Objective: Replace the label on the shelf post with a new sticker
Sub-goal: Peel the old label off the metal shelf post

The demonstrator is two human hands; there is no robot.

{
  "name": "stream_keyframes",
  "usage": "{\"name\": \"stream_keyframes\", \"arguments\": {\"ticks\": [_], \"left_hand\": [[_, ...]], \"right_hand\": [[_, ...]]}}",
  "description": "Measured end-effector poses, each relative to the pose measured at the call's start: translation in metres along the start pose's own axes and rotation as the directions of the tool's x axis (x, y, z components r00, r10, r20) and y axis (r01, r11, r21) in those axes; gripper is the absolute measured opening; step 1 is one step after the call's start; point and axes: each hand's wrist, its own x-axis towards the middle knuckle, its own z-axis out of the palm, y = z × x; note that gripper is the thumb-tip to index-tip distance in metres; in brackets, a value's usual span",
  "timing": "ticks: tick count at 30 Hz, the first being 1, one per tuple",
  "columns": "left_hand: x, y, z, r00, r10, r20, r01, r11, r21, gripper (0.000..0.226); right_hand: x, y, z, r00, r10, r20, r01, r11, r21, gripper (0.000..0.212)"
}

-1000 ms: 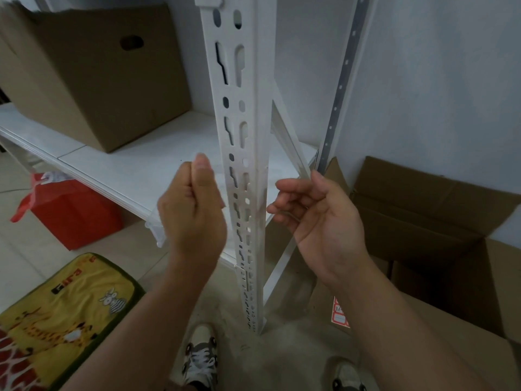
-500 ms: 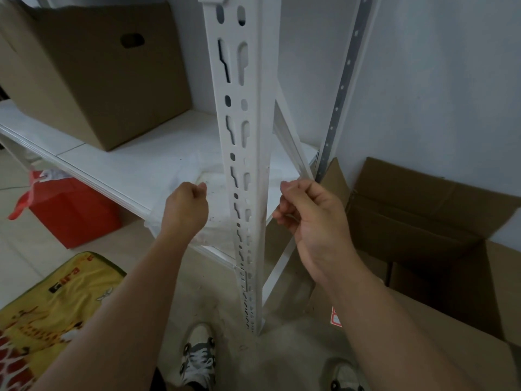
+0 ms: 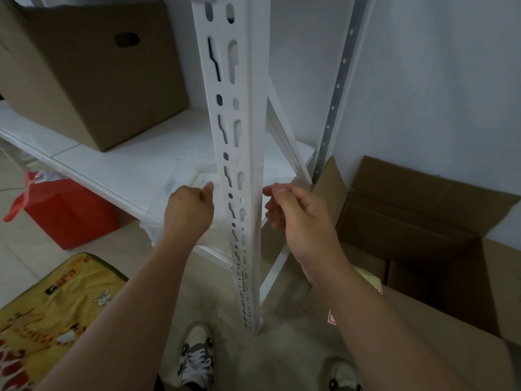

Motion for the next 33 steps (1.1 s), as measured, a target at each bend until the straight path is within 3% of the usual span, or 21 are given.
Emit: {"name": "stream_keyframes", "arguments": {"ticks": [2, 4, 7, 9, 12, 14, 17, 21, 24, 27, 33], "left_hand": [[0.0, 0.006, -0.001, 1.0, 0.021, 0.011, -0.018, 0.985, -0.174, 0.01], [-0.008, 0.018, -0.004, 1.0, 0.017, -0.005, -0.017, 0.936, -0.351, 0.022], [-0.033, 0.045, -0.02, 0.993, -0.008, -0.12, -0.075, 0.735, -0.674, 0.031], [-0.052, 0.06, -0.03, 0.981, 0.046, -0.19, -0.175, 0.646, -0.743, 0.039], [-0.078, 0.07, -0.028, 0.924, 0.262, -0.277, -0.381, 0.645, -0.662, 0.043], [-0.087, 0.077, -0.022, 0.903, 0.316, -0.29, -0.429, 0.65, -0.627, 0.056], [-0.086, 0.087, -0.013, 0.889, 0.262, -0.374, -0.444, 0.692, -0.569, 0.073], [-0.081, 0.096, -0.006, 0.819, 0.242, -0.52, -0.503, 0.737, -0.45, 0.079], [-0.08, 0.1, -0.004, 0.803, 0.249, -0.542, -0.504, 0.769, -0.393, 0.079], [-0.077, 0.103, -0.007, 0.802, 0.245, -0.544, -0.497, 0.78, -0.38, 0.082], [-0.075, 0.104, -0.006, 0.802, 0.268, -0.534, -0.486, 0.812, -0.323, 0.089]], "right_hand": [[0.001, 0.003, 0.002, 0.999, -0.041, 0.003, 0.041, 0.997, -0.065, 0.025], [0.001, 0.004, 0.006, 0.997, -0.052, 0.052, 0.057, 0.993, -0.1, 0.032], [-0.001, 0.003, 0.009, 0.985, -0.043, 0.165, 0.059, 0.993, -0.097, 0.04], [-0.003, -0.001, 0.01, 0.973, -0.062, 0.22, 0.087, 0.991, -0.102, 0.038], [-0.001, -0.003, 0.009, 0.972, -0.089, 0.22, 0.108, 0.991, -0.077, 0.035], [0.0, -0.003, 0.009, 0.974, -0.095, 0.205, 0.111, 0.991, -0.071, 0.039], [0.003, 0.001, 0.01, 0.975, -0.082, 0.204, 0.099, 0.992, -0.077, 0.037], [0.005, 0.002, 0.009, 0.981, -0.036, 0.193, 0.043, 0.999, -0.031, 0.044], [0.003, 0.002, 0.009, 0.985, 0.007, 0.171, -0.005, 1.0, -0.008, 0.043], [0.004, 0.004, 0.008, 0.987, 0.099, 0.124, -0.104, 0.994, 0.034, 0.058], [0.004, 0.0, 0.005, 0.973, 0.226, 0.052, -0.226, 0.868, 0.442, 0.07]]}}
